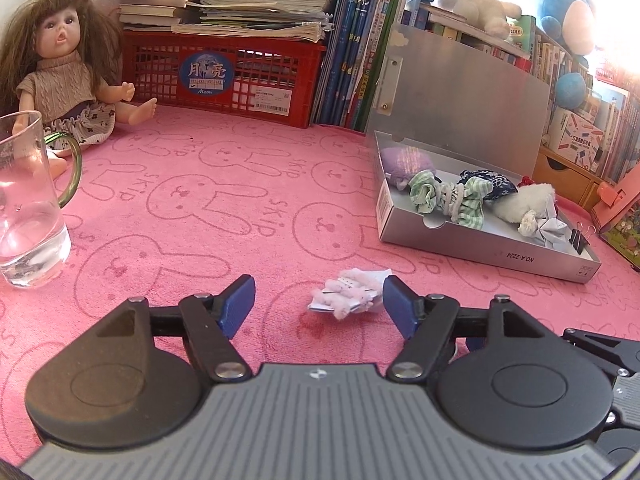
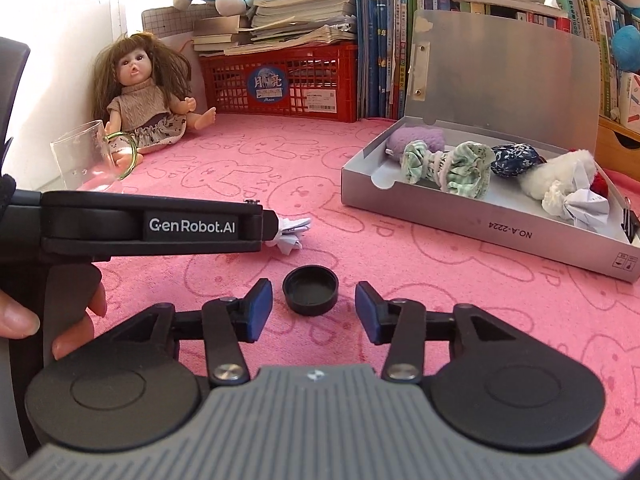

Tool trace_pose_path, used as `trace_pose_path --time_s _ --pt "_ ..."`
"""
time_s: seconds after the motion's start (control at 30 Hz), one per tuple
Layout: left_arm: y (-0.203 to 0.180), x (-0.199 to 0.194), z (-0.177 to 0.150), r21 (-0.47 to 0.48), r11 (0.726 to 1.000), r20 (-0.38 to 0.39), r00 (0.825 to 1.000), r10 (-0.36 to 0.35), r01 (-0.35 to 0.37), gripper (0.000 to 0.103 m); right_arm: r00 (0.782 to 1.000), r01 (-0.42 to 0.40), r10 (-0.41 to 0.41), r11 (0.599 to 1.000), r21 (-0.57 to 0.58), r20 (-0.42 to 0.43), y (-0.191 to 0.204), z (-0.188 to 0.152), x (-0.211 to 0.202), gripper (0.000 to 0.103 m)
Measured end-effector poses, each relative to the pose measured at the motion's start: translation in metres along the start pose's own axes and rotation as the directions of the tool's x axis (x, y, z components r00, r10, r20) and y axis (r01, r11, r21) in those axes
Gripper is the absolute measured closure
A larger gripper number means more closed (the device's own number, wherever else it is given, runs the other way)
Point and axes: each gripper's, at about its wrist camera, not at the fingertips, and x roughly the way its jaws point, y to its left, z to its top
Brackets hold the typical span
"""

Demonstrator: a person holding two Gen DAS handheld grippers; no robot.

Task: Organize objects
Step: 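Grasp the black lid with the right tool while the left tool approaches the pink bundle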

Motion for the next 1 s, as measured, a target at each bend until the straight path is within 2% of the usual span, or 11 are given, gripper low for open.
trace_pose_path --time_s 0.03,0.1,0.13,0.4,0.5,0.6,0.8,0.9,1.0 --pt "0.001 0.0 0.0 -0.002 1.0 -0.002 1.0 0.003 -0.003 0.025 1.0 0.004 -0.004 1.0 -0.004 -0.012 0.001 0.001 0.005 0.042" --pt "0.002 0.001 0.0 -0.006 1.0 -0.003 1.0 0.006 -0.006 0.024 1.0 0.016 -0.016 1.0 0.001 -0.012 0.001 0.004 0.006 0.06" --pt "0.001 0.001 0.0 -0.007 1.0 -0.004 1.0 0.004 -0.004 0.024 1.0 0.02 -0.02 1.0 0.016 -0.01 -0.001 0.004 0.003 0.065" --pt "-0.017 0.012 -0.002 -0.014 1.0 -0.014 1.0 -0.001 0.001 0.019 0.986 0.154 -0.16 0.981 0.118 0.04 -0.039 0.005 -0.016 0.065" --pt "-0.027 0.022 -0.001 -0.03 0.999 -0.024 0.999 0.034 -0.035 0.019 0.974 0.212 -0.222 0.964 0.157 0.046 -0.053 0.007 -0.017 0.065" --pt "-0.036 0.032 0.002 -0.04 0.995 -0.024 0.996 0.09 -0.091 0.013 0.962 0.256 -0.267 0.953 0.165 0.052 -0.059 0.008 -0.014 0.065" --pt "-0.054 0.046 0.003 0.012 0.981 -0.02 0.981 0.193 -0.193 0.012 0.961 0.263 -0.271 0.955 0.138 0.048 -0.056 0.009 -0.005 0.063" --pt "-0.054 0.047 0.004 0.021 0.982 -0.021 0.982 0.186 -0.185 0.014 0.968 0.242 -0.247 0.964 0.112 0.039 -0.053 0.012 0.002 0.063" --pt "-0.051 0.043 0.003 0.026 0.984 -0.014 0.984 0.179 -0.179 0.022 0.977 0.206 -0.211 0.972 0.114 0.035 -0.052 0.012 0.003 0.064"
